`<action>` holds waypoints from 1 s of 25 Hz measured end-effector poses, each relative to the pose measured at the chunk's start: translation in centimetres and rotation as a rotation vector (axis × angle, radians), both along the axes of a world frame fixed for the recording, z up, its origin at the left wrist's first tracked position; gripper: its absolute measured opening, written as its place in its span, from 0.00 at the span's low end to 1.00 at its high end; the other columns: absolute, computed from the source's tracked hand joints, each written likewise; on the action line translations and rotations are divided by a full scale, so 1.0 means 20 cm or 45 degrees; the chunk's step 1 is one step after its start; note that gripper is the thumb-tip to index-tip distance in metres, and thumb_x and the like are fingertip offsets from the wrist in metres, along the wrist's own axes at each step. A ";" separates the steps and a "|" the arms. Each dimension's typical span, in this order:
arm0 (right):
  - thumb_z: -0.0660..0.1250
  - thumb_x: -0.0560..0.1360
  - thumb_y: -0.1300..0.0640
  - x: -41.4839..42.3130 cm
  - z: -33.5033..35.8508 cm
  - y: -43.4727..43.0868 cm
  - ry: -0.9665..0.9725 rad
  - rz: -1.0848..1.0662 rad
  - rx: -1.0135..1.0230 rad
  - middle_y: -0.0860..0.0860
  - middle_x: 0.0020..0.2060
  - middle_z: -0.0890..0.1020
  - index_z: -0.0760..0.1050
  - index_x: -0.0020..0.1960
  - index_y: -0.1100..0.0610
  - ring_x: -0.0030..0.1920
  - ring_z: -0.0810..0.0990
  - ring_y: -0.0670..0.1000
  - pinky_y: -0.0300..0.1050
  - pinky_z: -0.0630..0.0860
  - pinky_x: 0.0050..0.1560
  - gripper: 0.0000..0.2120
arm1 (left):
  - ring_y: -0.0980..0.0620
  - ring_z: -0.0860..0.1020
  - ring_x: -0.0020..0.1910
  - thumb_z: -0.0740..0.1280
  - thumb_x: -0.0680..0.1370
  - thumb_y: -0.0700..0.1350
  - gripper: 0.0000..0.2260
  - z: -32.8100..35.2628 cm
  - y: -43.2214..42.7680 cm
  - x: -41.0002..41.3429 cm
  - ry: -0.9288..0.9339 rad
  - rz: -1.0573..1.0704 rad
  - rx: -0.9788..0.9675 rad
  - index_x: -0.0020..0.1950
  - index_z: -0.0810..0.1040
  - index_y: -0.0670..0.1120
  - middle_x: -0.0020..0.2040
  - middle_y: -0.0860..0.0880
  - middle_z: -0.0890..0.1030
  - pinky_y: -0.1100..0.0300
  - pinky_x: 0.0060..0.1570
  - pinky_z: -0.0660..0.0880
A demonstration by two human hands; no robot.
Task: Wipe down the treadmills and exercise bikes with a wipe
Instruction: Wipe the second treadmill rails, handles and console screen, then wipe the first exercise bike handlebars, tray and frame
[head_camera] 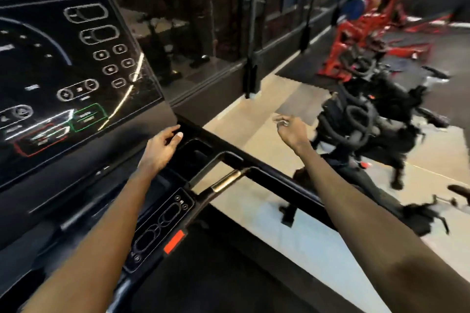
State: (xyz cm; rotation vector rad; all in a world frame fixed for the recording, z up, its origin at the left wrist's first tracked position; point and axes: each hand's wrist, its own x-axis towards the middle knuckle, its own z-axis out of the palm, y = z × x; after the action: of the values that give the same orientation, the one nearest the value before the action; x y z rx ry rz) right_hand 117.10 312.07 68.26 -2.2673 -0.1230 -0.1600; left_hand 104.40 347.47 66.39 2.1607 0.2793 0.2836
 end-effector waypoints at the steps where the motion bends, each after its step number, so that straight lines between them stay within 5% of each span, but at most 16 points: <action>1: 0.64 0.79 0.59 -0.03 0.03 -0.12 0.021 -0.079 0.035 0.56 0.58 0.83 0.82 0.60 0.58 0.62 0.79 0.56 0.39 0.66 0.60 0.13 | 0.49 0.77 0.65 0.65 0.81 0.56 0.17 0.02 -0.07 0.09 0.015 -0.078 0.010 0.71 0.75 0.58 0.66 0.46 0.79 0.55 0.68 0.71; 7: 0.74 0.73 0.46 -0.32 0.13 -0.83 0.019 -0.414 0.091 0.53 0.61 0.82 0.79 0.64 0.58 0.63 0.78 0.52 0.41 0.72 0.62 0.24 | 0.47 0.74 0.69 0.65 0.82 0.51 0.20 0.10 -0.69 0.37 0.031 -0.520 0.051 0.75 0.71 0.51 0.70 0.43 0.76 0.56 0.66 0.69; 13: 0.74 0.74 0.46 -0.73 0.18 -1.53 -0.025 -0.734 -0.031 0.56 0.63 0.80 0.78 0.66 0.60 0.64 0.78 0.55 0.38 0.68 0.56 0.26 | 0.46 0.72 0.71 0.65 0.83 0.51 0.22 0.16 -1.46 0.42 0.016 -0.839 0.088 0.76 0.69 0.50 0.73 0.43 0.73 0.59 0.63 0.66; 18: 0.75 0.69 0.40 -1.03 0.18 -2.00 -0.005 -0.857 0.060 0.55 0.62 0.81 0.78 0.65 0.60 0.55 0.84 0.55 0.50 0.78 0.62 0.33 | 0.47 0.73 0.69 0.65 0.82 0.52 0.16 0.20 -1.96 0.38 0.003 -1.004 0.123 0.70 0.74 0.55 0.69 0.47 0.76 0.57 0.61 0.68; 22: 0.73 0.76 0.50 -1.24 0.19 -2.33 0.039 -0.931 0.050 0.57 0.65 0.78 0.76 0.67 0.64 0.38 0.79 0.44 0.21 0.68 0.32 0.25 | 0.44 0.74 0.68 0.65 0.82 0.51 0.22 0.21 -2.36 0.34 -0.015 -1.107 0.123 0.76 0.69 0.51 0.68 0.42 0.76 0.56 0.60 0.70; 25: 0.73 0.76 0.48 -1.30 0.18 -2.54 0.009 -0.974 0.002 0.57 0.65 0.78 0.77 0.66 0.61 0.54 0.81 0.52 0.30 0.74 0.49 0.24 | 0.45 0.72 0.70 0.65 0.83 0.49 0.19 0.22 -2.59 0.32 -0.031 -1.143 0.076 0.74 0.71 0.57 0.69 0.44 0.76 0.54 0.65 0.69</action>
State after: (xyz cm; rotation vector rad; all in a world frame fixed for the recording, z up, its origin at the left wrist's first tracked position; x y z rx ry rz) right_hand 91.16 261.37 71.85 -2.2031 0.7544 -0.5467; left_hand 110.83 295.58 70.80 2.1142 -0.7138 -0.1996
